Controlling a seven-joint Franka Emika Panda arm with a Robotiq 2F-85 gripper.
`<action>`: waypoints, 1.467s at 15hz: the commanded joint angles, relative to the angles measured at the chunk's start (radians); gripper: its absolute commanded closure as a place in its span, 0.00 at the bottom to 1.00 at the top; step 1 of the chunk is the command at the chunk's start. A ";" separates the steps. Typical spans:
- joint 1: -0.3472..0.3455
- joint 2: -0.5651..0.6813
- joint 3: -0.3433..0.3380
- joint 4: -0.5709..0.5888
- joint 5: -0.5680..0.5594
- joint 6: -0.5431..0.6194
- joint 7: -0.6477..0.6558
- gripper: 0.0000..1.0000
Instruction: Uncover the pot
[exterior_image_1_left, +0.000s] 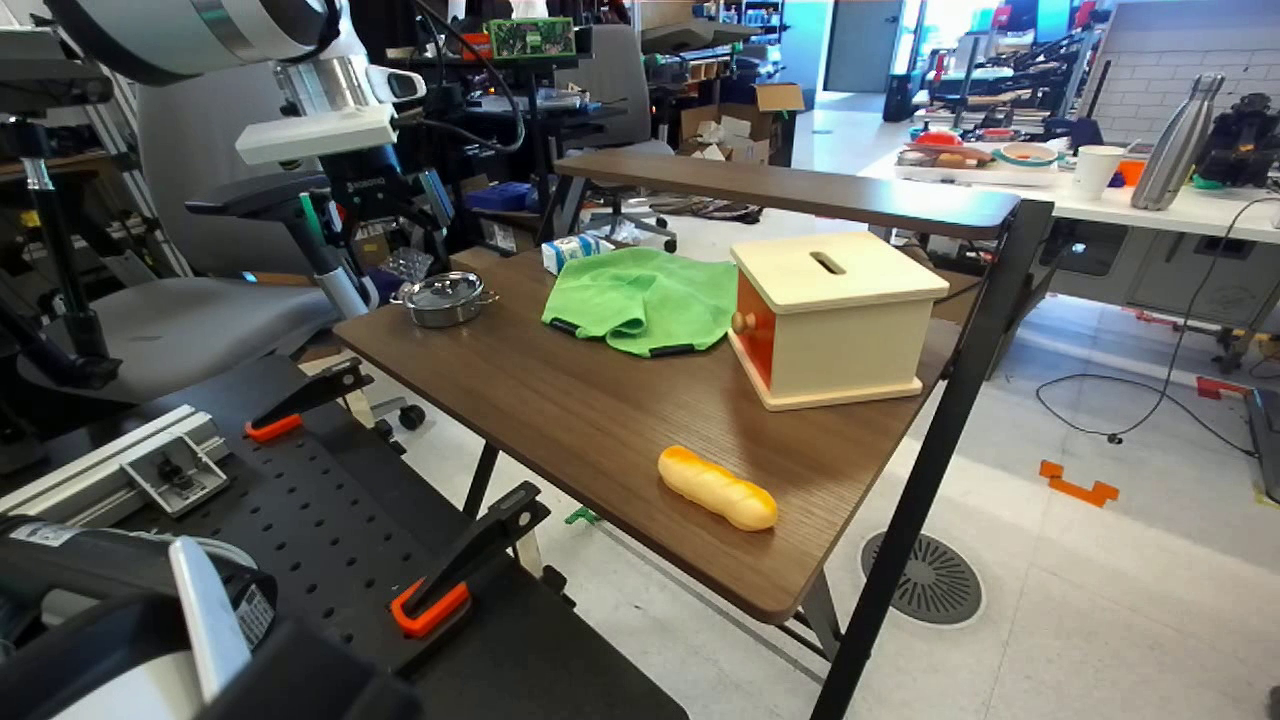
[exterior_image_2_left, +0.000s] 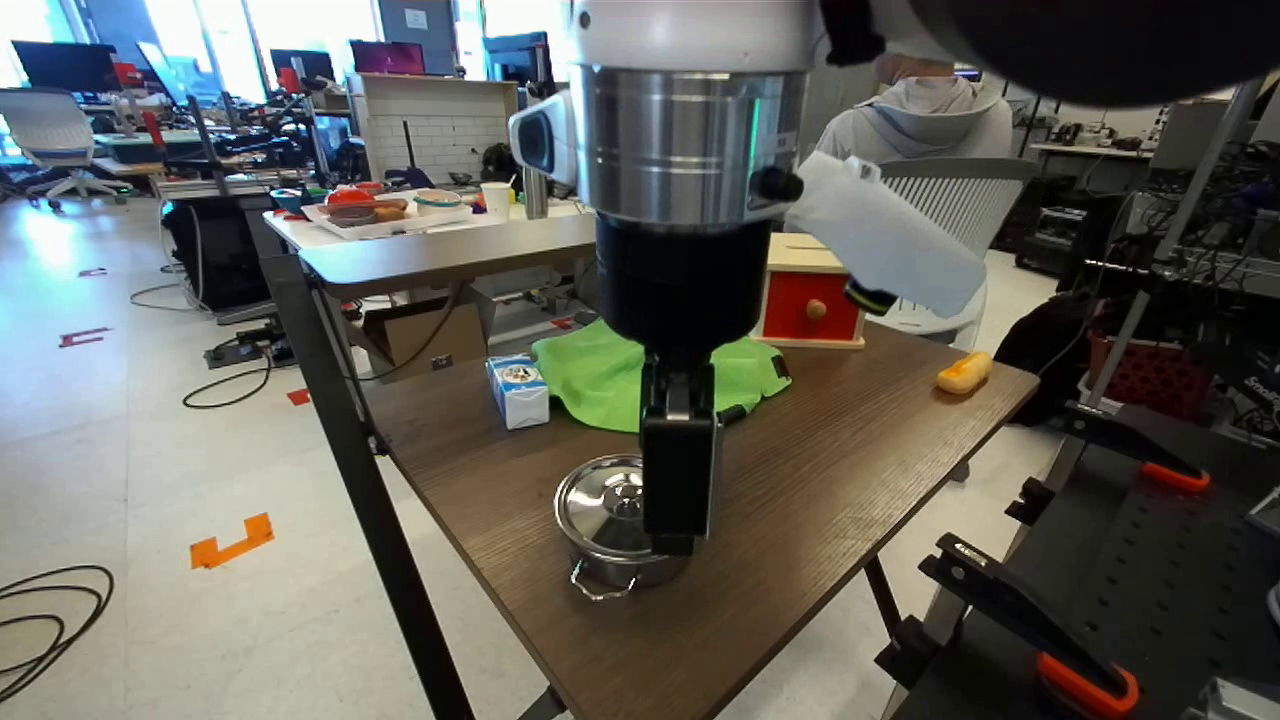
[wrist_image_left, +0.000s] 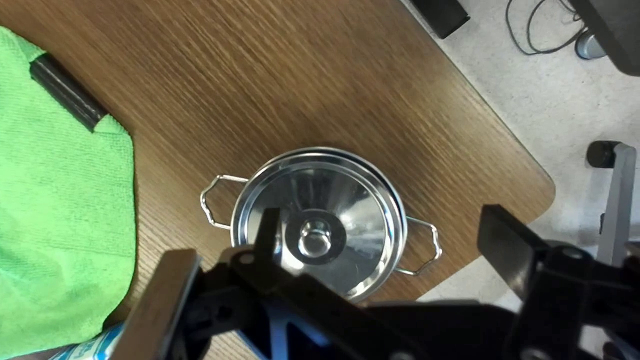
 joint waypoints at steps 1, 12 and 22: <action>0.009 0.056 -0.005 0.046 0.008 0.016 -0.002 0.00; 0.009 0.117 -0.013 0.108 0.018 0.014 -0.005 0.00; 0.004 0.144 -0.031 0.155 0.022 0.001 -0.006 0.28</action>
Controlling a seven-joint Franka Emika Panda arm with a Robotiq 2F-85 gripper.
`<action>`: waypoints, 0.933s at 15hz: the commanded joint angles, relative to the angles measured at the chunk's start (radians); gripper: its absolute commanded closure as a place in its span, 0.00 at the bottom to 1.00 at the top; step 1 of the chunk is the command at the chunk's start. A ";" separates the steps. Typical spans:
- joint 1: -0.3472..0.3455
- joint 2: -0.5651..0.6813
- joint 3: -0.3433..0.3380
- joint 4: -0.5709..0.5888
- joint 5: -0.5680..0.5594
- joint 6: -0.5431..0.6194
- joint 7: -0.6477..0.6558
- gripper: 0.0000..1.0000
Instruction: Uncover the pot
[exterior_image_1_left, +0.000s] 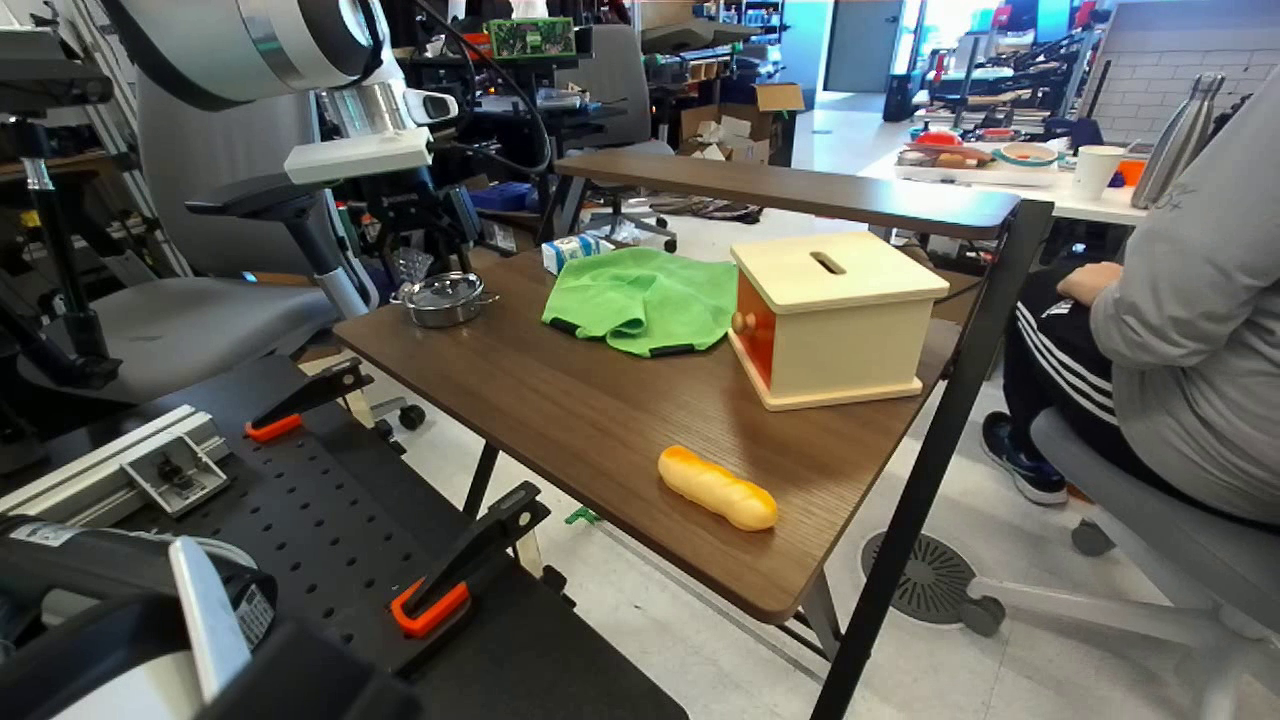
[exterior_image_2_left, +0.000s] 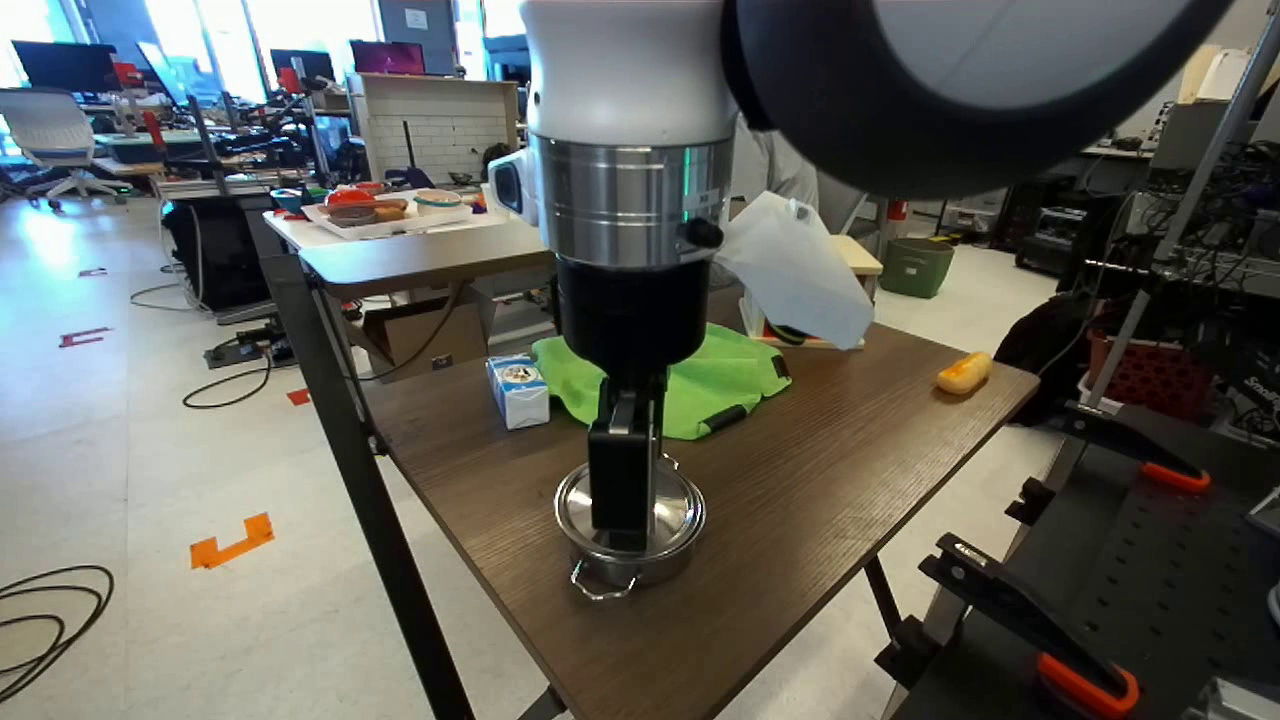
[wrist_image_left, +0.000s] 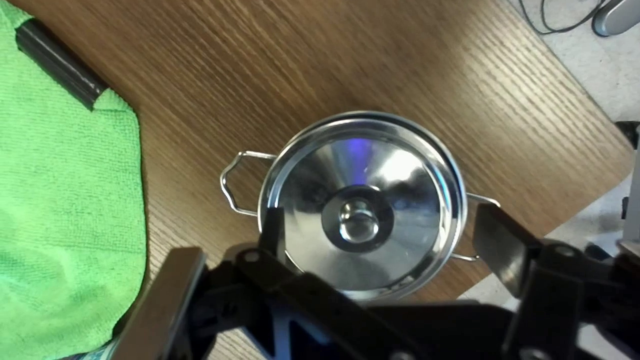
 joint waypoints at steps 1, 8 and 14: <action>0.009 0.038 -0.011 0.045 0.016 0.000 -0.005 0.35; 0.014 0.059 -0.015 0.075 0.015 -0.004 -0.005 0.88; -0.011 0.019 -0.002 0.061 0.034 -0.010 -0.026 0.95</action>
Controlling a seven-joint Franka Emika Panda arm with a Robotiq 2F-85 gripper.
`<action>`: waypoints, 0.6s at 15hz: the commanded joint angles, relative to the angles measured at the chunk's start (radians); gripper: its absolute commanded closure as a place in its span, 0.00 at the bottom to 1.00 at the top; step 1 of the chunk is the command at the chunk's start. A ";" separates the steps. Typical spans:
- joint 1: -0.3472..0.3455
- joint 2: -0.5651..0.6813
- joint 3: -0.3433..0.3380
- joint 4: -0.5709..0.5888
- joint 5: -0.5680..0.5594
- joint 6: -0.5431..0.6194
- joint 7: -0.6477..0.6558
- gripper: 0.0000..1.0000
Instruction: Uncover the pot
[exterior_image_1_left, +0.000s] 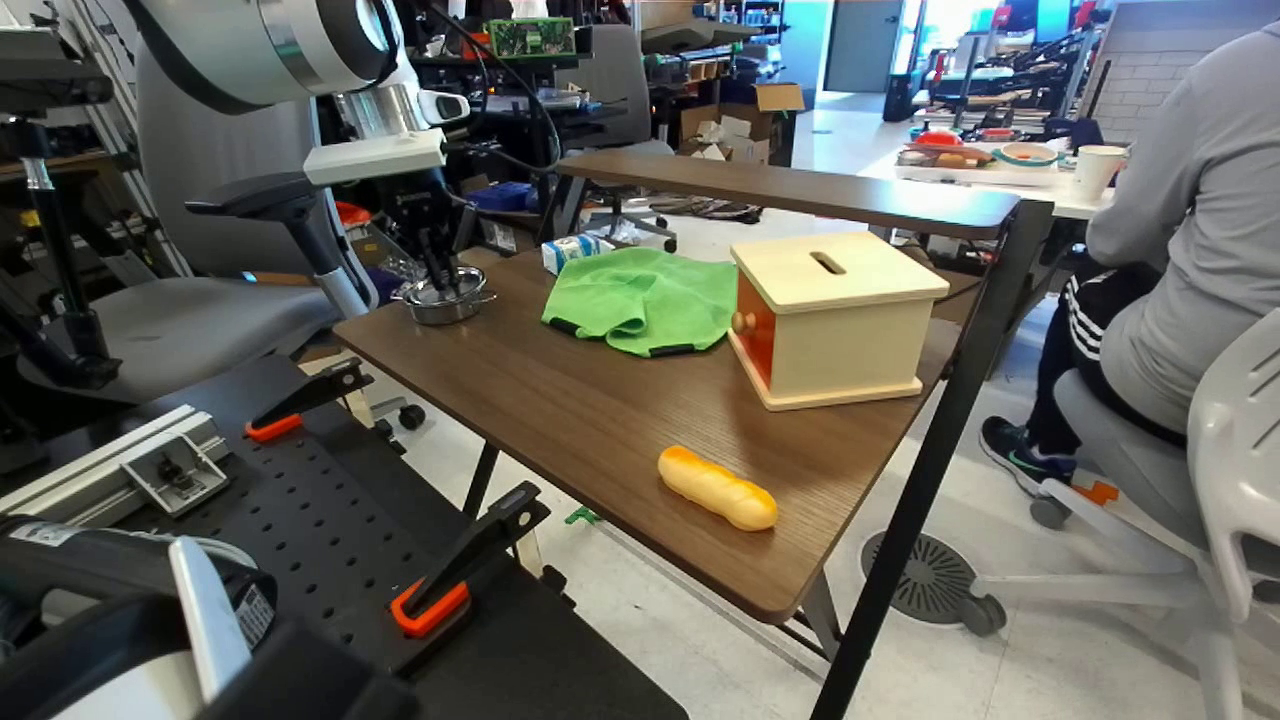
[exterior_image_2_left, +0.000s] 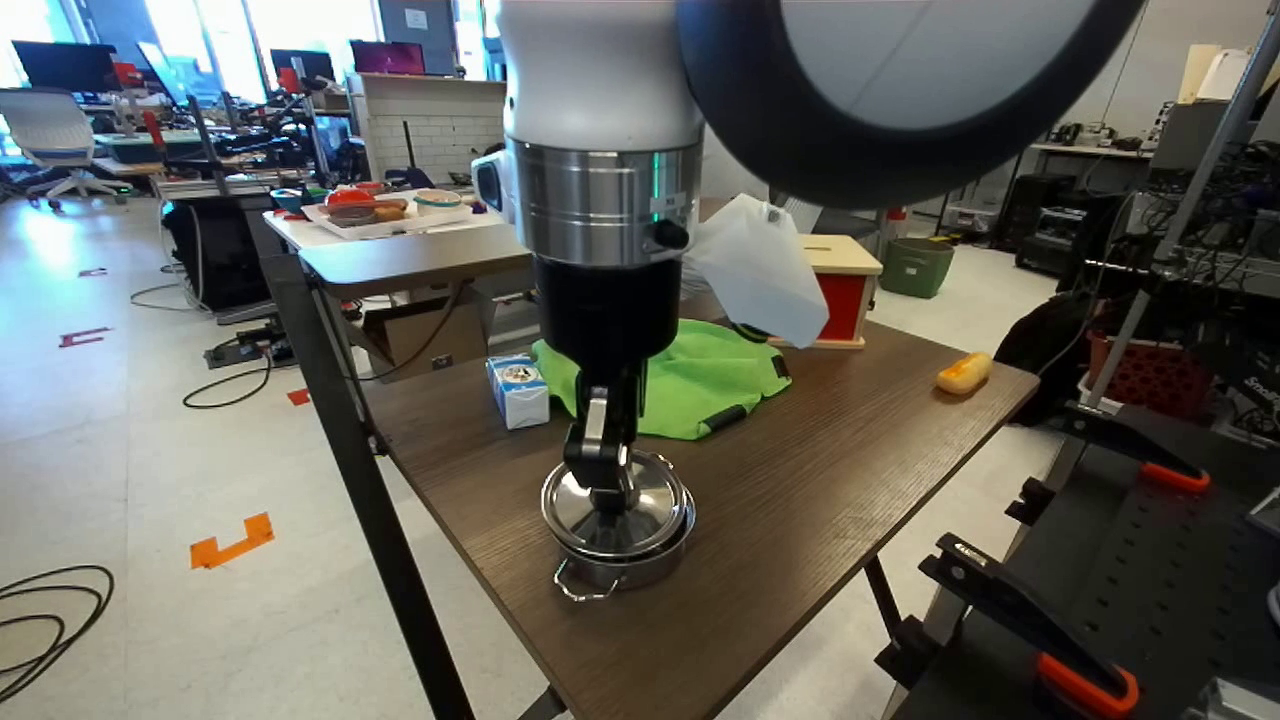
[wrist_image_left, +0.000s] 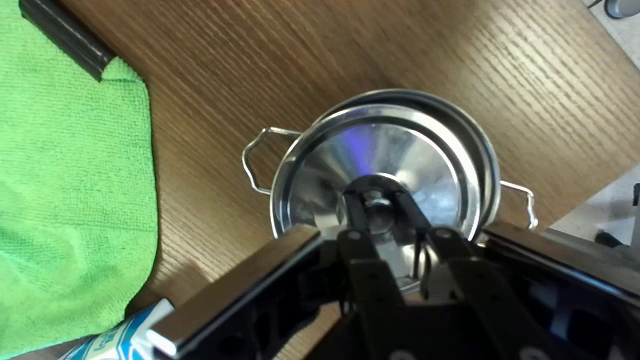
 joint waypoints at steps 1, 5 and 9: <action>-0.022 -0.027 0.011 0.001 0.044 -0.011 -0.035 0.95; -0.127 -0.067 0.082 -0.033 0.174 -0.029 -0.156 0.95; -0.220 -0.081 0.126 -0.048 0.302 -0.112 -0.276 0.95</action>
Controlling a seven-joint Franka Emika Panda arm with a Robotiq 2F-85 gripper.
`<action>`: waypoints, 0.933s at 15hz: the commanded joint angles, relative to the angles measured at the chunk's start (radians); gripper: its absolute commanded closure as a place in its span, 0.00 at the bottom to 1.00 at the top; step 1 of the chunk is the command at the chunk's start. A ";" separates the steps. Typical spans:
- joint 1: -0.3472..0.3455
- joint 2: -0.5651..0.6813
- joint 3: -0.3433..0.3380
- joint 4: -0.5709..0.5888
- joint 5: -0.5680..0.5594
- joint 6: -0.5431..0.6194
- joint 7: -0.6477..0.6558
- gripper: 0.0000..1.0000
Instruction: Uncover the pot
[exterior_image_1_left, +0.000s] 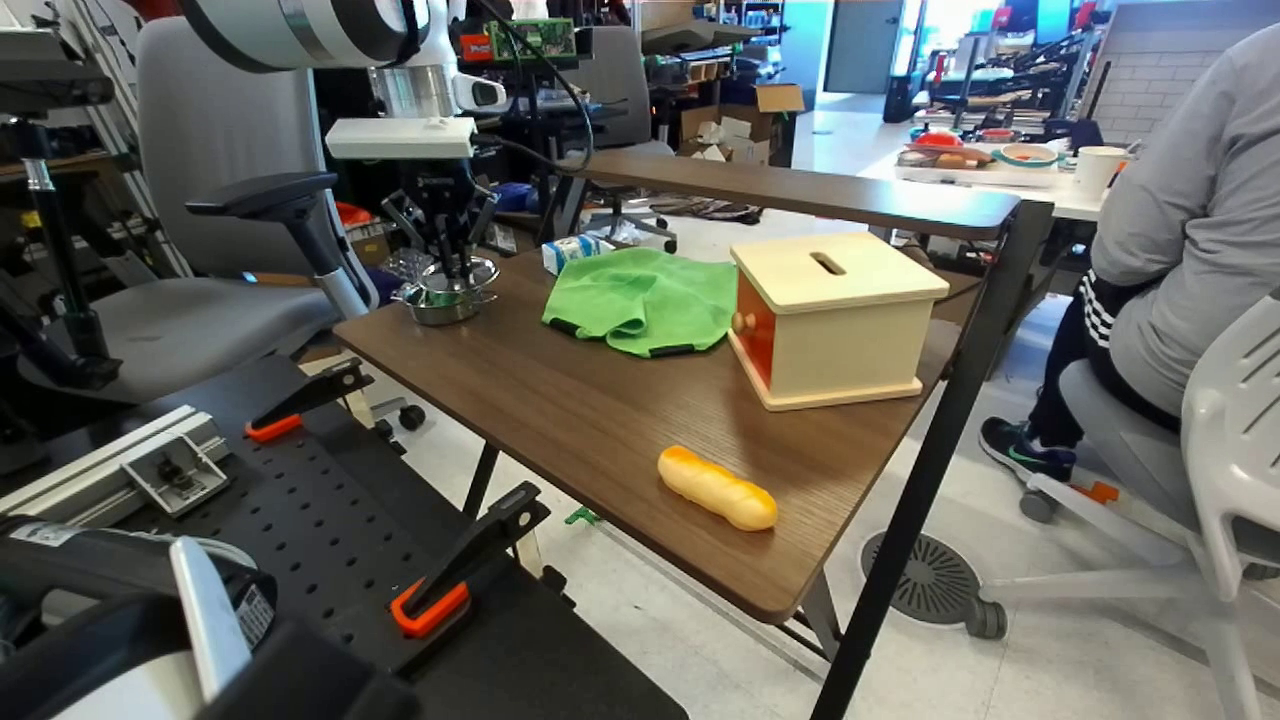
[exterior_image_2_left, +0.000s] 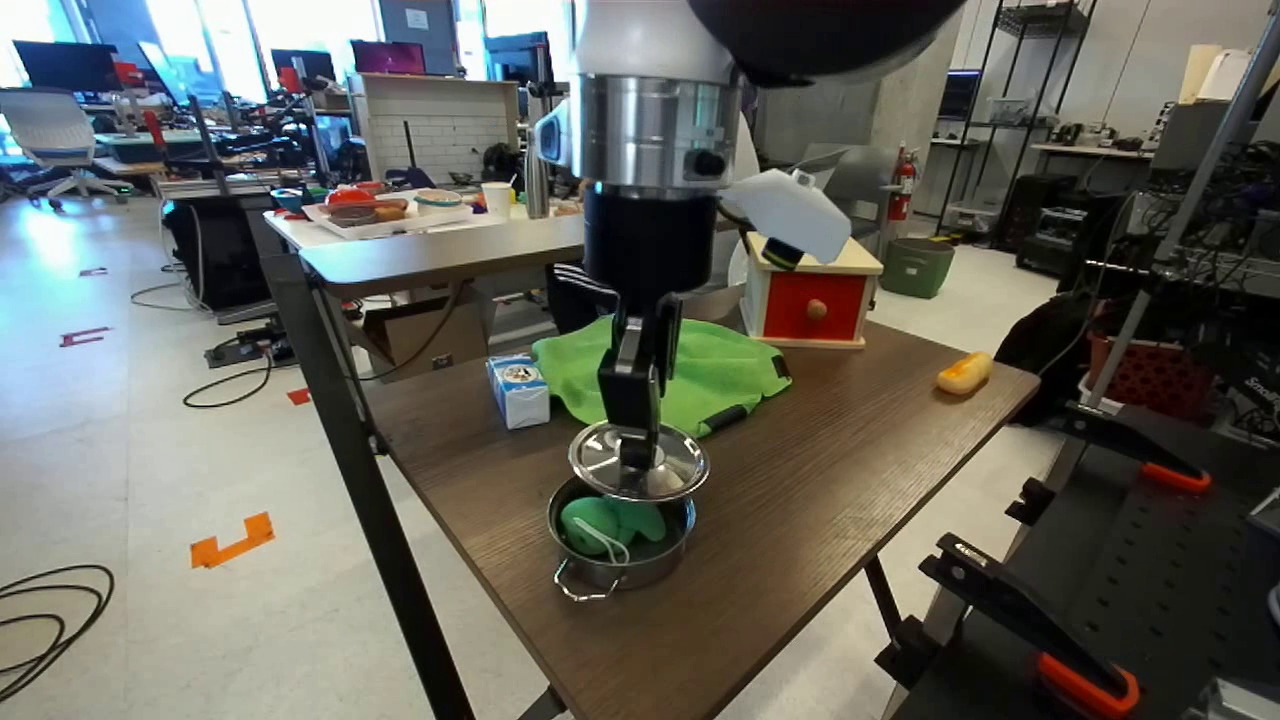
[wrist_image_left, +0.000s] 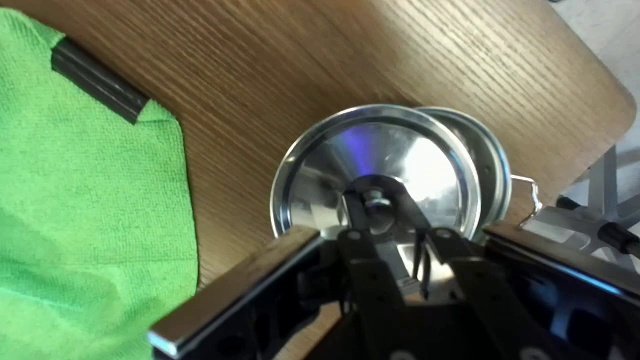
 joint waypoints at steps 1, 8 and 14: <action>-0.082 -0.037 0.048 -0.038 0.100 -0.088 -0.104 0.95; -0.109 -0.028 0.036 -0.089 0.141 -0.171 -0.156 0.95; -0.115 -0.045 0.004 -0.122 0.126 -0.173 -0.138 0.95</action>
